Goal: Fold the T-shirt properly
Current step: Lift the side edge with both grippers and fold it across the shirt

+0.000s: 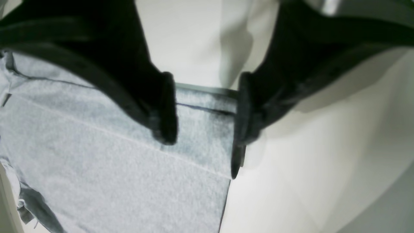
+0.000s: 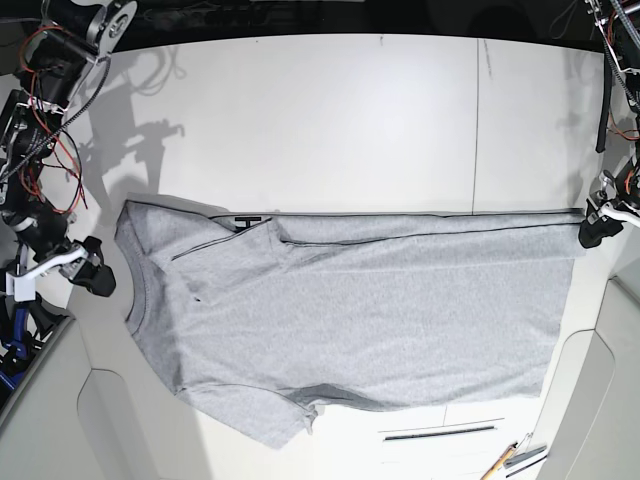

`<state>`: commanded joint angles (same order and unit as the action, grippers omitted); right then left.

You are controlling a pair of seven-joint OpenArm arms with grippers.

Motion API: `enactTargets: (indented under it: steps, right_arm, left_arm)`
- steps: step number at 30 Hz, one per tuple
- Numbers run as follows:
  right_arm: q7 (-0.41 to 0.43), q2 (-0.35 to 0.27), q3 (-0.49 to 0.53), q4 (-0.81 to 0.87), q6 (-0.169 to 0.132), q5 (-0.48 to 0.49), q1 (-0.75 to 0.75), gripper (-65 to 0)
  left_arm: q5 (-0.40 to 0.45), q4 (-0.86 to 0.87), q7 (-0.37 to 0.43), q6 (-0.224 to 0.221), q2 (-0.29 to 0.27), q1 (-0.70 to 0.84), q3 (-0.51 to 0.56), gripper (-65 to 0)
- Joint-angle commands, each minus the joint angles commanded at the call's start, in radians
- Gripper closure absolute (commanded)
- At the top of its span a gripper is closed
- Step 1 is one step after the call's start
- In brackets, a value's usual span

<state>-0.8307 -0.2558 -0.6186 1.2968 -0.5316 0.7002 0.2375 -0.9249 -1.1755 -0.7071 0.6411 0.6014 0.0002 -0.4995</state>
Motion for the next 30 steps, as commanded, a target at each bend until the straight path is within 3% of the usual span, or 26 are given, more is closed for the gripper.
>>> enactTargets:
  steps: [8, 12, 20, 24, 30]
  right_arm:
    - [0.012, -0.029, 0.001, 0.000, 0.000, 0.064, -0.185, -31.2]
    - [0.031, -0.029, 0.001, 0.000, -0.001, 0.086, -0.242, -44.1]
    - [0.071, -0.024, 0.025, -0.001, 0.000, 0.086, -0.246, -44.6]
    - [0.075, -0.014, 0.045, -0.001, 0.000, 0.089, -0.246, -44.6]
    - [0.079, 0.053, 0.045, -0.001, 0.000, 0.089, -0.243, -44.6]
  left_arm:
    - [0.016, 0.000, 0.014, -0.013, -0.001, 0.000, 0.000, -37.2]
    - [0.035, 0.000, 0.014, -0.031, -0.001, 0.008, 0.000, -39.3]
    - [0.107, 0.001, 0.037, -0.099, -0.051, 0.019, 0.000, -39.3]
    - [0.128, 0.001, 0.049, -0.099, -0.087, 0.019, 0.000, -39.3]
    - [0.188, 0.001, 0.094, -0.113, -0.108, 0.019, 0.000, -39.3]
